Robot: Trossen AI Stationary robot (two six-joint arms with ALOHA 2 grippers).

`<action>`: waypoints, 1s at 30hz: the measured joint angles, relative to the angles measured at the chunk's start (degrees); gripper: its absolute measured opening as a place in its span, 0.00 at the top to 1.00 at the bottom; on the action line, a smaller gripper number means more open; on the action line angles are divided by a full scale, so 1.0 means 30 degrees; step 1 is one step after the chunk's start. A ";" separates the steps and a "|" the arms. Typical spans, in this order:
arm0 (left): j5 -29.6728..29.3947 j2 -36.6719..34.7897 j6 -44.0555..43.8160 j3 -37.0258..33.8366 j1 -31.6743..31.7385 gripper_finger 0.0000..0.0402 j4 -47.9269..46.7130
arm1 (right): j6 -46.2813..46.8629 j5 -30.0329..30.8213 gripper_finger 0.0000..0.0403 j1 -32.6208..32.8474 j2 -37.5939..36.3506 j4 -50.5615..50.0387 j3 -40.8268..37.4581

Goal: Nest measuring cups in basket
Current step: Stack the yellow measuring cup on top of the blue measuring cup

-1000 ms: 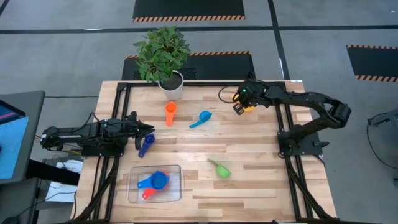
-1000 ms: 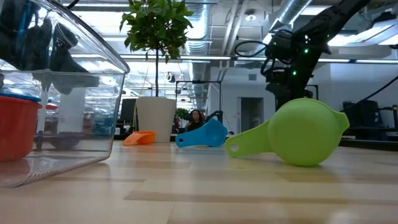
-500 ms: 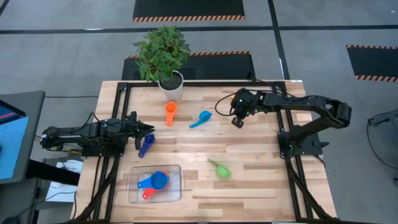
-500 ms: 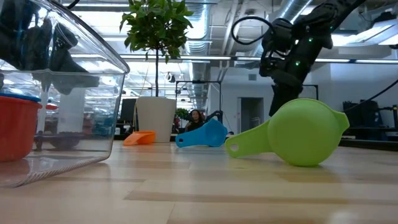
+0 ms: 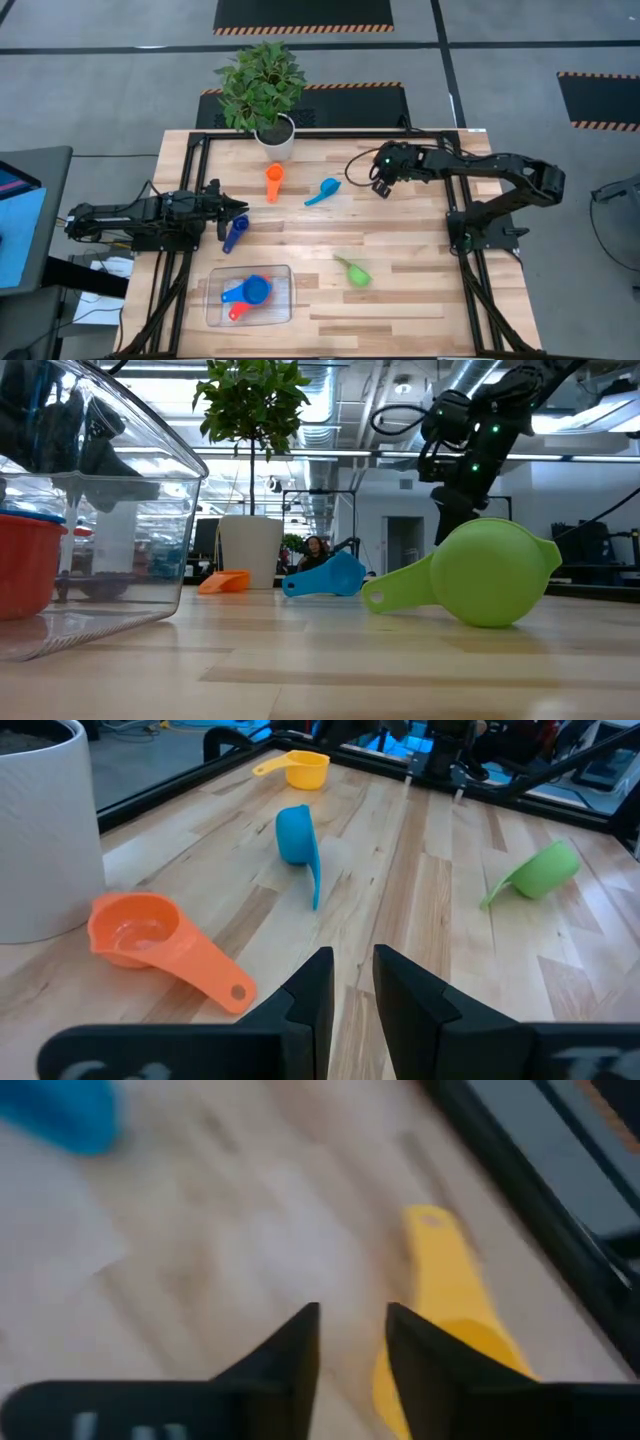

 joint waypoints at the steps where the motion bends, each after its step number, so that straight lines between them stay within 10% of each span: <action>1: 0.0000 0.0000 0.0000 0.0000 0.0007 0.85 0.0000 | 0.0501 0.0028 0.59 -0.0270 0.0000 -0.0010 0.0000; 9: 0.0000 0.0000 0.0000 0.0000 0.0004 0.85 0.0000 | 0.2528 -0.0082 0.36 -0.1409 0.0000 -0.1105 0.0000; 30: 0.0007 0.0000 -0.0036 0.0000 0.0007 0.85 0.0007 | 0.4132 -0.0684 0.36 -0.1969 0.0036 -0.0944 -0.1241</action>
